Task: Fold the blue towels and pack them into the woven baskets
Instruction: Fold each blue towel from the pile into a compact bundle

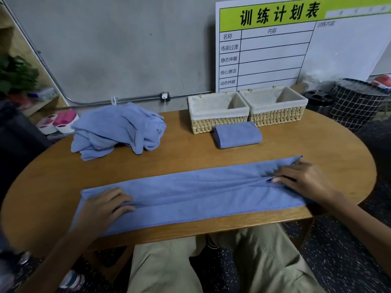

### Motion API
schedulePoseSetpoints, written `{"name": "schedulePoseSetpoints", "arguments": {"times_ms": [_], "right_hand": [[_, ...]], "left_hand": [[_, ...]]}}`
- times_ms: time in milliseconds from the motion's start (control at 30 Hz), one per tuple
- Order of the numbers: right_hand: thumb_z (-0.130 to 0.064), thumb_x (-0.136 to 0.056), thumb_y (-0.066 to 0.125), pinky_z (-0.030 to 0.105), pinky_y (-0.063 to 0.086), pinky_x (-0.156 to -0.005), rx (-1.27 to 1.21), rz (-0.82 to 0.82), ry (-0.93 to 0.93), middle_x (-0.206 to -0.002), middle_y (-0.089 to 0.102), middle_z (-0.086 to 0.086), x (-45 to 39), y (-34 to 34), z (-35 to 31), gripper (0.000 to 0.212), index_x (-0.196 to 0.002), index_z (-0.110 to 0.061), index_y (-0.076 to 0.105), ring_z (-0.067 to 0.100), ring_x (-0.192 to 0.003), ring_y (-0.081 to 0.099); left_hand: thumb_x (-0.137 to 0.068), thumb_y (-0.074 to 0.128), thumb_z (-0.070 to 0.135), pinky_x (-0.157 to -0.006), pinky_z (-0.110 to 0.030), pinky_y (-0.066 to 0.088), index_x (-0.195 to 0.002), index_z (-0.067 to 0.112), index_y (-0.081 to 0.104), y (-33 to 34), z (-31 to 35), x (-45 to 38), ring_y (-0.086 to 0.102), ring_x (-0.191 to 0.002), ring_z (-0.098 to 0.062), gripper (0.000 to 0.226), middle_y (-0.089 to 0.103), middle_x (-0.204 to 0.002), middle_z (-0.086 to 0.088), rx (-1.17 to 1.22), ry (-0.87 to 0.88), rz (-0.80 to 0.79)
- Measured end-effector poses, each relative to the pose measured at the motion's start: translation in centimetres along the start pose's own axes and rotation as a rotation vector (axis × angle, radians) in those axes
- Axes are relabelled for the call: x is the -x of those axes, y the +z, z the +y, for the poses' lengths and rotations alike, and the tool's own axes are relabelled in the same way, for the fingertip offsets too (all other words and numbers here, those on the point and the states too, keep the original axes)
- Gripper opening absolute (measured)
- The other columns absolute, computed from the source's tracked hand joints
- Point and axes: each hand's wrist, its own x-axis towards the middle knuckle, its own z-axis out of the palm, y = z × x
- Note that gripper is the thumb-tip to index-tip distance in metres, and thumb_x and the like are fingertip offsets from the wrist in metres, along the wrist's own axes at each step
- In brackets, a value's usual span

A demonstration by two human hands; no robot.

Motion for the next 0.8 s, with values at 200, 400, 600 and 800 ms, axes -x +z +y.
{"name": "schedulePoseSetpoints", "arguments": {"times_ms": [200, 400, 600, 800], "right_hand": [[-0.045, -0.099, 0.049, 0.031, 0.035, -0.059, 0.073, -0.029, -0.083, -0.081, 0.073, -0.002, 1.5, 0.3, -0.2, 0.041, -0.087, -0.016, 0.076, 0.017, -0.060, 0.049], [-0.044, -0.097, 0.053, 0.035, 0.037, -0.062, 0.088, 0.032, -0.049, -0.077, 0.073, 0.002, -0.6, -1.3, 0.3, 0.041, -0.086, -0.012, 0.075, 0.021, -0.051, 0.057], [-0.042, -0.094, 0.059, 0.032, 0.035, -0.060, 0.104, 0.033, -0.118, -0.072, 0.069, -0.001, 2.1, -1.6, -1.4, 0.036, -0.079, -0.013, 0.074, 0.021, -0.051, 0.054], [-0.045, -0.098, 0.053, 0.030, 0.030, -0.062, 0.069, -0.017, -0.075, -0.075, 0.072, -0.002, 3.2, -0.5, -1.3, 0.043, -0.081, -0.012, 0.076, 0.022, -0.052, 0.055]], "left_hand": [[-0.103, 0.043, 0.051, -0.070, -0.028, 0.052, -0.090, 0.023, 0.070, 1.0, 0.1, 2.0, 0.066, -0.083, -0.009, 0.041, 0.064, -0.093, 0.013, 0.086, -0.046, -0.010], [-0.100, 0.049, 0.048, -0.064, -0.024, 0.043, -0.079, 0.024, 0.071, -1.2, 0.5, -0.2, 0.064, -0.078, -0.007, 0.039, 0.068, -0.084, 0.014, 0.007, -0.224, 0.167], [-0.098, 0.046, 0.054, -0.075, -0.011, 0.040, -0.079, 0.023, 0.070, -1.2, 2.0, 2.2, 0.057, -0.084, -0.002, 0.043, 0.066, -0.085, 0.014, 0.133, -0.106, 0.098], [-0.096, 0.048, 0.062, -0.068, -0.020, 0.043, -0.080, 0.029, 0.071, -0.8, 2.3, 2.7, 0.056, -0.088, 0.004, 0.043, 0.061, -0.089, 0.022, 0.284, -0.220, 0.088]]}}
